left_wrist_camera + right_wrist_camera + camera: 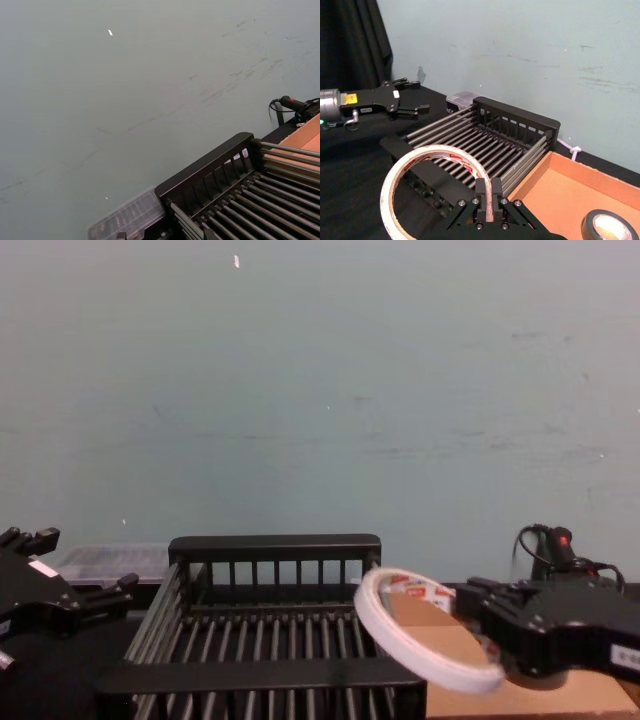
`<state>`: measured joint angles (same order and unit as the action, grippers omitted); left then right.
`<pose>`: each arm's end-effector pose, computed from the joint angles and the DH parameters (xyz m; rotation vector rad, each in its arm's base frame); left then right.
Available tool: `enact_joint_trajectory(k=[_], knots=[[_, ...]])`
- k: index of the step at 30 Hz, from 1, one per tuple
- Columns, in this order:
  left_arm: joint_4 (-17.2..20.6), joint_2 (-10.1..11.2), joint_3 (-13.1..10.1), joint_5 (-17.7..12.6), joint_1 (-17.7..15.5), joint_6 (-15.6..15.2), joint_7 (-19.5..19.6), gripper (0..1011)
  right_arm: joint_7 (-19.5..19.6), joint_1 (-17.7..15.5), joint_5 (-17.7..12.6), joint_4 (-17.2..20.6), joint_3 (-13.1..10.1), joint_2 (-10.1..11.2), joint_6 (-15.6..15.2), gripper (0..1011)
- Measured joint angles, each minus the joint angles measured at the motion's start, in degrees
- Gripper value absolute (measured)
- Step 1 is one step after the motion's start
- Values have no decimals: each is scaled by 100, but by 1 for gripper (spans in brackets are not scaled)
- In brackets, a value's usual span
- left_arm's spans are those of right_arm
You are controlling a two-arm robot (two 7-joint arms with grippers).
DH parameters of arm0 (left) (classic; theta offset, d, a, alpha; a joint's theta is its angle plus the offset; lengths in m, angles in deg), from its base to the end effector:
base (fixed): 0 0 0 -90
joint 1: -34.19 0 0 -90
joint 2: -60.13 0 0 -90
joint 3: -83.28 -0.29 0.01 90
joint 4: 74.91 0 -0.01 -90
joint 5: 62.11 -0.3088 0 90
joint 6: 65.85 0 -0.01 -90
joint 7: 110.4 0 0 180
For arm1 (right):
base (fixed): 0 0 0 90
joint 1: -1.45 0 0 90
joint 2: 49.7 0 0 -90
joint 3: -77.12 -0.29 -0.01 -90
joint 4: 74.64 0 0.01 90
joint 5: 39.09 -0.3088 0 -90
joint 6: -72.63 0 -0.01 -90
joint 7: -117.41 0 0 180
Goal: Pick up the white tape and place it into the black box , Pick up the silver tape and place it into the brown box.
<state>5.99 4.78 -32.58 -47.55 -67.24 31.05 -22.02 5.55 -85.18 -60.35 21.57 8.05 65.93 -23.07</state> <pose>0.3581 0.0827 -0.3023 0.3045 -0.2848 1.2481 0.3229 -0.0093 -0.2725 -0.1221 0.0249 -0.8158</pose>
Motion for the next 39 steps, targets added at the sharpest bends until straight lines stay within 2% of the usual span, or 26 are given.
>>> enact_joint_trajectory(k=[13, 24, 39], knots=[[0, 0, 0, 0, 0, 0, 0, 1001, 175, 428, 178, -350, 152, -344, -169, 75], [0, 0, 0, 0, 0, 0, 0, 1001, 254, 865, 342, -866, 239, -720, -153, 75], [0, 0, 0, 0, 0, 0, 0, 1001, 301, 1553, 722, -1799, 404, -1221, 28, 75]])
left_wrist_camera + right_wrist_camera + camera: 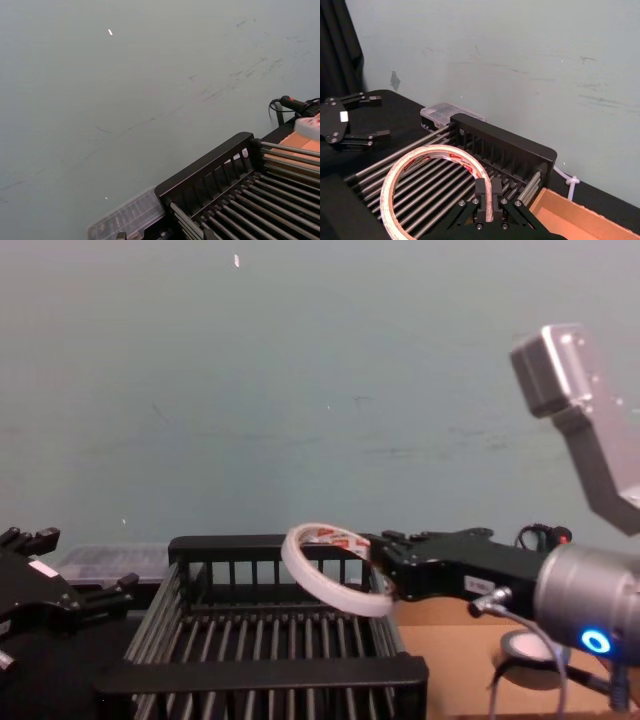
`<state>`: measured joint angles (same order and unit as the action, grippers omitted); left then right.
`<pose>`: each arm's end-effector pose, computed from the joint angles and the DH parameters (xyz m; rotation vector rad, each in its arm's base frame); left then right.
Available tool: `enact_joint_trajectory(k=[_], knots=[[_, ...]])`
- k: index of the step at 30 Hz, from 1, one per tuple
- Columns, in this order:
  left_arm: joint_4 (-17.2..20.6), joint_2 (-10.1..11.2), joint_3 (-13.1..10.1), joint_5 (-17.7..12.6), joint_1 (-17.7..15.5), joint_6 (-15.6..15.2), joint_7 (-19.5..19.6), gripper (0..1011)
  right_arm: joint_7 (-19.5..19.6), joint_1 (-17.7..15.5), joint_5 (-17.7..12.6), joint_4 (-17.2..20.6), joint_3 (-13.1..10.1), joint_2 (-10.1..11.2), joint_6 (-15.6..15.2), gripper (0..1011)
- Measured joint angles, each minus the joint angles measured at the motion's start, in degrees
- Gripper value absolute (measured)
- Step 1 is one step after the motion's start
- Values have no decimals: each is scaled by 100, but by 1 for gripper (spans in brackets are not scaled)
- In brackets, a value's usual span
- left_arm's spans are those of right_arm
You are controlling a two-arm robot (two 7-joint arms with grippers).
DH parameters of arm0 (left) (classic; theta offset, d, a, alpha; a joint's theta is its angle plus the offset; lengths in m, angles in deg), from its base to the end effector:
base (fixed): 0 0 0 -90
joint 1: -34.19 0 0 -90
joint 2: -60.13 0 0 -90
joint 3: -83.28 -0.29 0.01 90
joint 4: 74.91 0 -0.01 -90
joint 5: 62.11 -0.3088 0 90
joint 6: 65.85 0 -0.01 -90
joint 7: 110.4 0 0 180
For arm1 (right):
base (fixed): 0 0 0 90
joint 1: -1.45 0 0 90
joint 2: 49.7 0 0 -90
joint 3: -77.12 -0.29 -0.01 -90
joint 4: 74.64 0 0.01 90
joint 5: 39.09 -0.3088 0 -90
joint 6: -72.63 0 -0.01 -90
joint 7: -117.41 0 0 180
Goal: Pick up the white tape and place it into the black box , Pick up the silver tape and place it into the brown box.
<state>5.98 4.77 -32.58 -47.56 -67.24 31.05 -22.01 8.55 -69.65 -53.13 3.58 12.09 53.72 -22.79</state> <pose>0.3581 0.0827 -0.3023 0.3046 -0.2848 1.2479 0.3996 0.0466 -0.2724 -0.1335 -0.0107 -0.8829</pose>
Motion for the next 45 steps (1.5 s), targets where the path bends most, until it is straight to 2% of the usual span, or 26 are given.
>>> enact_joint_trajectory(k=[7, 31, 45], knots=[[0, 0, 0, 0, 0, 0, 0, 1002, -37, 347, 162, -564, 48, -229, 117, 75], [0, 0, 0, 0, 0, 0, 0, 1001, -166, 1155, 475, -1790, 109, -709, 348, 75], [0, 0, 0, 0, 0, 0, 0, 1001, -187, 1188, 504, -1849, 104, -726, 367, 75]])
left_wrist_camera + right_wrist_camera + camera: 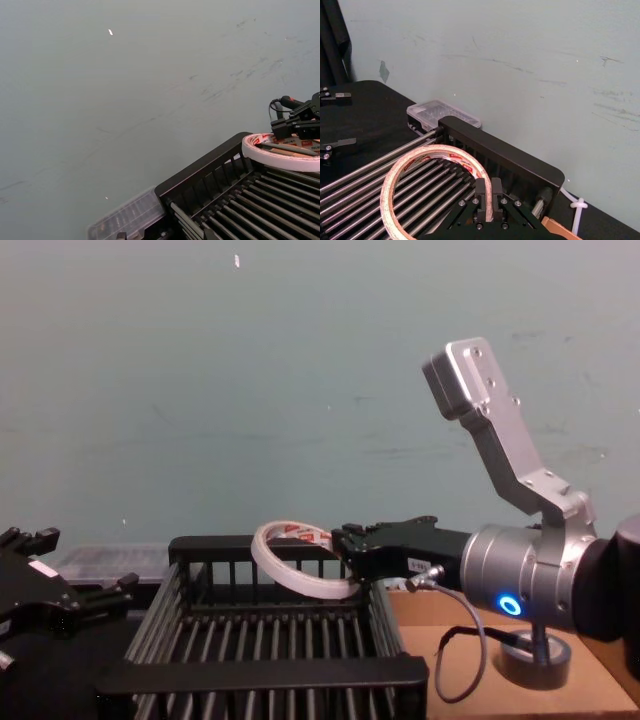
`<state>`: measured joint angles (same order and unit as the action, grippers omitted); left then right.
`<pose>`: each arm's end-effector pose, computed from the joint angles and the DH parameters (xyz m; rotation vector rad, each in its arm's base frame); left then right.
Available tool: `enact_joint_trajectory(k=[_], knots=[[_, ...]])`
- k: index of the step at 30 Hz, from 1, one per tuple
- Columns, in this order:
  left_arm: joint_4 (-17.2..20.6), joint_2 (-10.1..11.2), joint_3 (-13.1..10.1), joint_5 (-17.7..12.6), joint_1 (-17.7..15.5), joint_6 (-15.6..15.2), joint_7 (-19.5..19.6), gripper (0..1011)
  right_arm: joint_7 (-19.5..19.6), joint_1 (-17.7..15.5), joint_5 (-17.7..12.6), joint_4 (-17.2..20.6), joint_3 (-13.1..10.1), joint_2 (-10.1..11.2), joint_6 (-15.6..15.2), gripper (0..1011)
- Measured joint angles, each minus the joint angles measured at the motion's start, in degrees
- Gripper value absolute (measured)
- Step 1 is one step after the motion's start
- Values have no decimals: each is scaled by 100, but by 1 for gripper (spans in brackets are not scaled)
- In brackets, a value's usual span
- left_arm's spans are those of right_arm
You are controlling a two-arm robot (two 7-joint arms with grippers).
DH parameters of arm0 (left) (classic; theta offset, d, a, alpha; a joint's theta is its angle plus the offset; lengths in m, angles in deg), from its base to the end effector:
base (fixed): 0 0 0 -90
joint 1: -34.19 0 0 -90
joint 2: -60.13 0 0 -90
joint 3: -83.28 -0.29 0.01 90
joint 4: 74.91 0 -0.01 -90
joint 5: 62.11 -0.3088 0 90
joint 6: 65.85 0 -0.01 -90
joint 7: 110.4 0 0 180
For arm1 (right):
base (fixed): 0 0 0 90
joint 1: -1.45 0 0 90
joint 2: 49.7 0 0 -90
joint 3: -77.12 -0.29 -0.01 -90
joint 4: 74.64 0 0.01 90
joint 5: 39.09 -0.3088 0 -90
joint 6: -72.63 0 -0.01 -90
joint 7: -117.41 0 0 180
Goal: Pick up the white tape and place it into the black box , Pick up the silver tape and place it into the brown box.
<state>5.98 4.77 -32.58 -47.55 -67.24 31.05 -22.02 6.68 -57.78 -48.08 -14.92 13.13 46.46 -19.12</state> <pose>0.3581 0.0827 -0.3023 0.3045 -0.2846 1.2481 0.4568 0.0728 -0.2752 -0.1870 -0.0387 -0.8744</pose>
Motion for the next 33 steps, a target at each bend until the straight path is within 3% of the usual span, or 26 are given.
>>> enact_joint_trajectory(k=[6, 21, 27, 33], knots=[[0, 0, 0, 0, 0, 0, 0, 1001, 3, -6, -5, 10, 0, 2, -4, 139], [0, 0, 0, 0, 0, 0, 0, 1001, 10, -14, -15, 22, 0, 7, -10, 590], [0, 0, 0, 0, 0, 0, 0, 1001, 11, -17, -18, 26, 0, 7, -12, 823], [0, 0, 0, 0, 0, 0, 0, 1001, 11, -17, -18, 26, 0, 7, -12, 957]])
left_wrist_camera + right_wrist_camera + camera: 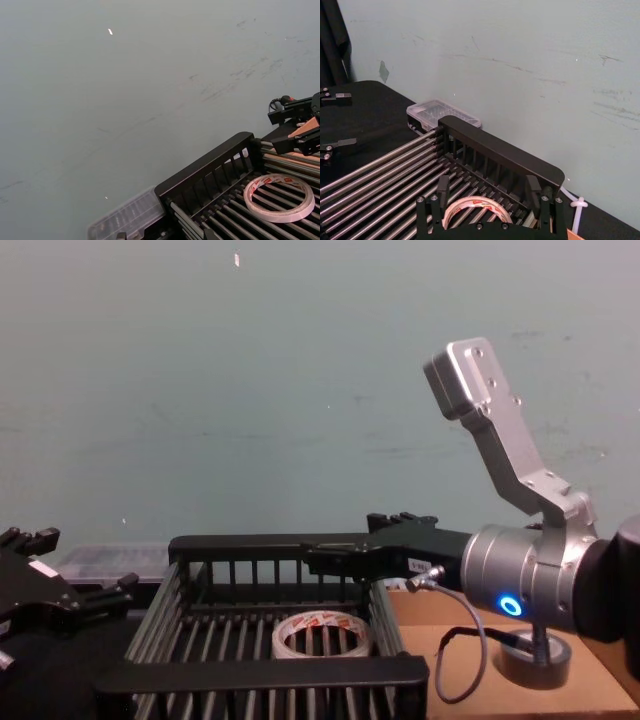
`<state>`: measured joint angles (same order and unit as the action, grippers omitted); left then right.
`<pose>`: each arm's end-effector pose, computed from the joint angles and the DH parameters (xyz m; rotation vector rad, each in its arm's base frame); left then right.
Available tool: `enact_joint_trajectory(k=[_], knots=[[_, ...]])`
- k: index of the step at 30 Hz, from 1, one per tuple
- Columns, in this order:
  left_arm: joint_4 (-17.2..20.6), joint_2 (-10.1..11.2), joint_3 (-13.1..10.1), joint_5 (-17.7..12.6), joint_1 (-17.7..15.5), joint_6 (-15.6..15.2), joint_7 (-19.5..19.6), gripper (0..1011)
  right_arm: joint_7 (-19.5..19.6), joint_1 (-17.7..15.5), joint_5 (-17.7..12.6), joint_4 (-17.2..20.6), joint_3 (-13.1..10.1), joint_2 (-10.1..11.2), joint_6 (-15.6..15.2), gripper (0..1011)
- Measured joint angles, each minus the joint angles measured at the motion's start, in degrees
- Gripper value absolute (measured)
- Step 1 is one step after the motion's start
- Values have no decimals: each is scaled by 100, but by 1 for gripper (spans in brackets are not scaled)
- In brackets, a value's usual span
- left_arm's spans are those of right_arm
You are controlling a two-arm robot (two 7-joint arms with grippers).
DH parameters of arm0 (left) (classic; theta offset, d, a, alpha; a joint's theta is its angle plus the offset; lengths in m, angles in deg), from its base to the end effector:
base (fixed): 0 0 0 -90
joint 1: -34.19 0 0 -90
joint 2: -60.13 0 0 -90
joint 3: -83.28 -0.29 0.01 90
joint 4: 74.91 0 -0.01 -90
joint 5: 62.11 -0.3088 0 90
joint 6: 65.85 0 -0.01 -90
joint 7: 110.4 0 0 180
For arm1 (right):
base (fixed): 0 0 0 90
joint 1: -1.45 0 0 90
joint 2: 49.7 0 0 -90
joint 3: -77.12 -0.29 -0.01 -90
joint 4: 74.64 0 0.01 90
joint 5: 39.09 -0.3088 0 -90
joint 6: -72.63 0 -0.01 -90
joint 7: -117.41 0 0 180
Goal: Pick up the white tape and place it into the black box , Pick up the silver tape and place it into the brown box.
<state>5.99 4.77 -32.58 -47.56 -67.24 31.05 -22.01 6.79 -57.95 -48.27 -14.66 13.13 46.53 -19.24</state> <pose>0.3581 0.0827 -0.3023 0.3045 -0.2848 1.2478 0.4560 0.0727 -0.2753 -0.1851 -0.0358 -0.8759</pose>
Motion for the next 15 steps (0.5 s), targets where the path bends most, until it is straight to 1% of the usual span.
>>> enact_joint_trajectory(k=[2, 8, 15], knots=[[0, 0, 0, 0, -1, 0, 0, 1001, 0, 0, 0, 0, 0, 0, 0, 1002], [0, 0, 0, 0, 0, 0, 0, 1001, -2, -23, 2, 30, -7, 6, 0, 1002], [0, 0, 0, 0, 0, 0, 0, 1001, -25, -224, -29, 344, -88, 103, -42, 1002]])
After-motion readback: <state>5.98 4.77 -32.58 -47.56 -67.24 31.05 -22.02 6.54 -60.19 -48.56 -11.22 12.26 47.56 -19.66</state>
